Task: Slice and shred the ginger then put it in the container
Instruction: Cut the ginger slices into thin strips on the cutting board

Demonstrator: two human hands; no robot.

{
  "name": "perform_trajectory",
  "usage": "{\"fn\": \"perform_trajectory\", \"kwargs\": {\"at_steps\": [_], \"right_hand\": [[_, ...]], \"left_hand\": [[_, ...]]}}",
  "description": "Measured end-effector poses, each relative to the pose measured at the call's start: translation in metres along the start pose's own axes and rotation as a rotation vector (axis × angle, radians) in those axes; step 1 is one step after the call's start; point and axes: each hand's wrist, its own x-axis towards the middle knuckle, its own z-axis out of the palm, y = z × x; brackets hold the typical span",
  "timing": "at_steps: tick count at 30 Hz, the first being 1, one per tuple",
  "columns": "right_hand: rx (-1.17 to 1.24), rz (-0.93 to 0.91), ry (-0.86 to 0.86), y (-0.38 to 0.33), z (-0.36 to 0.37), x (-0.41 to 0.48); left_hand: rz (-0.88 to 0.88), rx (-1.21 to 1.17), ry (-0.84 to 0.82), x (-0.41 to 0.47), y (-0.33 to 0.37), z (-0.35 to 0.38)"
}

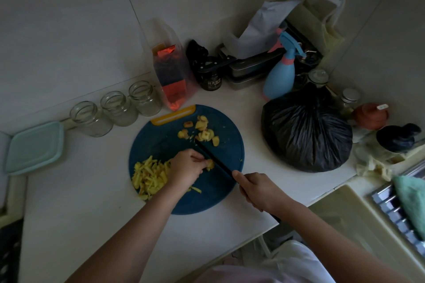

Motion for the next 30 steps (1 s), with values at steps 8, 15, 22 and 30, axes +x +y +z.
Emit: {"fn": "perform_trajectory", "kwargs": {"at_steps": [8, 15, 22, 30], "right_hand": [[-0.113, -0.034, 0.013, 0.000, 0.000, 0.000], [-0.140, -0.025, -0.004, -0.006, 0.006, -0.001], [-0.117, -0.063, 0.007, -0.010, -0.004, -0.001], [-0.232, -0.177, 0.016, -0.004, -0.005, -0.001]], "left_hand": [[0.039, -0.055, 0.048, -0.005, -0.004, 0.006], [-0.021, -0.148, 0.053, -0.005, -0.005, 0.011], [-0.158, -0.083, -0.035, -0.001, 0.007, 0.003], [-0.423, -0.007, -0.248, 0.000, 0.020, -0.007]]}}
